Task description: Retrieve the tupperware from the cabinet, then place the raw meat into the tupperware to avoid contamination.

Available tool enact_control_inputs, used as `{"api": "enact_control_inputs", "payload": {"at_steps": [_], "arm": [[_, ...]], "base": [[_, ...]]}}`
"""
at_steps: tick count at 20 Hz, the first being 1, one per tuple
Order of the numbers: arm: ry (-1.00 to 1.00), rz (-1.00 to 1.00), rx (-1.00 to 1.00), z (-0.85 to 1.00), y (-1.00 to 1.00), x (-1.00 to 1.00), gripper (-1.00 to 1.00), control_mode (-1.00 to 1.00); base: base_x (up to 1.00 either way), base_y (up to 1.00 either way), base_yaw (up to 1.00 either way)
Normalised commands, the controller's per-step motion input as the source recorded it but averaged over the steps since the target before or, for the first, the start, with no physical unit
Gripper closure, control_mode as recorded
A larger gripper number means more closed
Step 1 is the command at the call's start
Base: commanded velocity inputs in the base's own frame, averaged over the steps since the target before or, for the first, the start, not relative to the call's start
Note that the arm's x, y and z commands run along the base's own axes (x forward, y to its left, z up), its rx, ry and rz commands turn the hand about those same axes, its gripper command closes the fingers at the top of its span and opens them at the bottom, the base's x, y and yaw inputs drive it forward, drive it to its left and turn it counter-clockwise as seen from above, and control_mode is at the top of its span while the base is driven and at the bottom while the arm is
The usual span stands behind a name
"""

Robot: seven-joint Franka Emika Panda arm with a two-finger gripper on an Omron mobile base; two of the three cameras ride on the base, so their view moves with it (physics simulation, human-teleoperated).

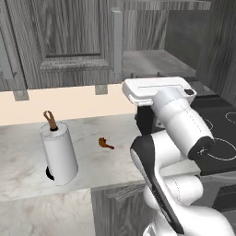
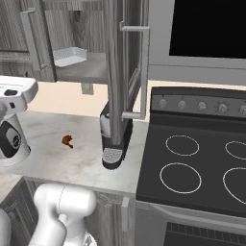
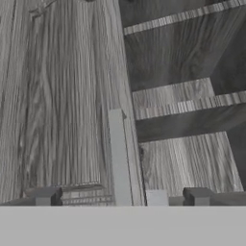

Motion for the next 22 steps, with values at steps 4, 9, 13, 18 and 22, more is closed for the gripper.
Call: {"api": "enact_control_inputs", "payload": {"at_steps": [4, 9, 13, 18, 22], "arm": [[-0.01, -0.09, -0.04, 0.00, 0.00, 0.32, -1.00, -1.00], [0.00, -0.08, -0.04, 0.02, 0.02, 0.32, -1.00, -1.00], [0.00, -0.04, -0.02, 0.02, 0.09, 0.32, -1.00, -1.00], [0.00, 0.00, -0.01, 0.00, 0.16, 0.33, -1.00, -1.00], [0.03, 0.00, 0.00, 0.00, 0.12, 0.39, -1.00, -1.00]], "base": [[0.00, 0.00, 0.00], [0.00, 0.00, 0.00], [0.00, 0.00, 0.00], [0.00, 0.00, 0.00], [0.00, 0.00, 0.00]]}}
